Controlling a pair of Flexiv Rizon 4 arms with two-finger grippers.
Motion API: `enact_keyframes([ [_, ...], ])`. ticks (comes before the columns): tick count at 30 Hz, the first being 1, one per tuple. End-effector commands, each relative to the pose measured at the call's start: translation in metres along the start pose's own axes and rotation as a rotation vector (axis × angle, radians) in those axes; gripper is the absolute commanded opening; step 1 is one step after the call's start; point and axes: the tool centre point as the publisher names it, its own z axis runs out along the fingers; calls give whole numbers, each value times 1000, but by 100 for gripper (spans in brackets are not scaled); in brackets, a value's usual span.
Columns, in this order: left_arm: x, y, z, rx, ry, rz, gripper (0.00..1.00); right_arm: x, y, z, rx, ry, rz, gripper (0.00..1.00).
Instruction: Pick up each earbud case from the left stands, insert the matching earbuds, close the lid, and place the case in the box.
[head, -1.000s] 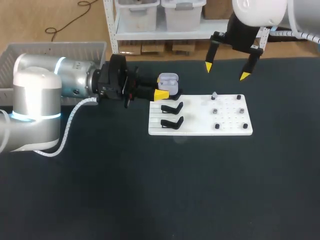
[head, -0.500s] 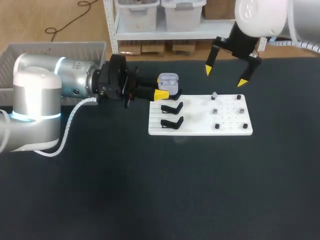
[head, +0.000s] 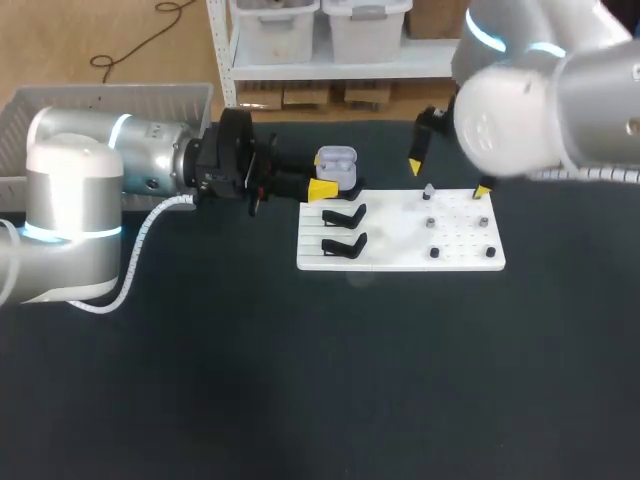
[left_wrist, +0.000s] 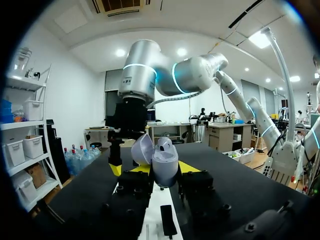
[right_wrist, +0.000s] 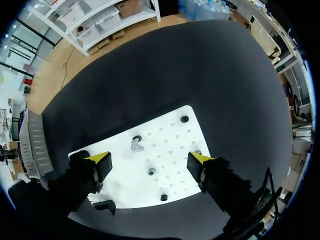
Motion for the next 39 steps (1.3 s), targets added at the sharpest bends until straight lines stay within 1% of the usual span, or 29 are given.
enact_keyframes([
  [1, 0, 1, 0, 2, 2, -1, 0, 6, -5, 0, -28, -134, 3, 100],
  [2, 0, 1, 0, 2, 2, -1, 0, 6, -4, 0, -31, -136, 6, 96],
  [4, 0, 1, 0, 2, 2, -1, 0, 4, -3, 2, -41, -131, 13, 85],
  [6, 0, 1, 0, 2, 2, -1, 0, 3, -2, 4, -45, -127, 16, 79],
  [9, 0, 1, 0, 2, 2, -1, 0, 2, 1, 7, -48, -113, 15, 73],
  [12, 0, 1, 0, 2, 2, -1, 0, 3, 4, 10, -46, -106, 3, 64],
  [14, 0, 1, 0, 2, 2, -1, 0, 4, 7, 11, -45, -109, -6, 60],
  [15, 0, 1, 0, 2, 2, -1, 0, 4, 8, 12, -46, -110, -11, 56],
  [16, 0, 1, 0, 2, 2, -1, 0, 4, 9, 13, -47, -111, -17, 49],
  [18, 0, 1, 0, 2, 2, -1, 0, 4, 12, 16, -62, -106, -36, 46],
  [23, 0, 1, 0, 2, 2, -1, 0, 1, 17, 19, -99, -110, -69, 47],
  [30, 0, 1, 0, 2, 2, -1, 0, -7, 12, 27, -124, -102, -76, 47],
  [36, 0, 1, 0, 2, 2, -1, 0, -8, 15, 27, -144, -102, -100, 42],
  [39, 0, 1, 0, 2, 2, -1, 0, -8, 14, 30, -146, -98, -106, 37],
])
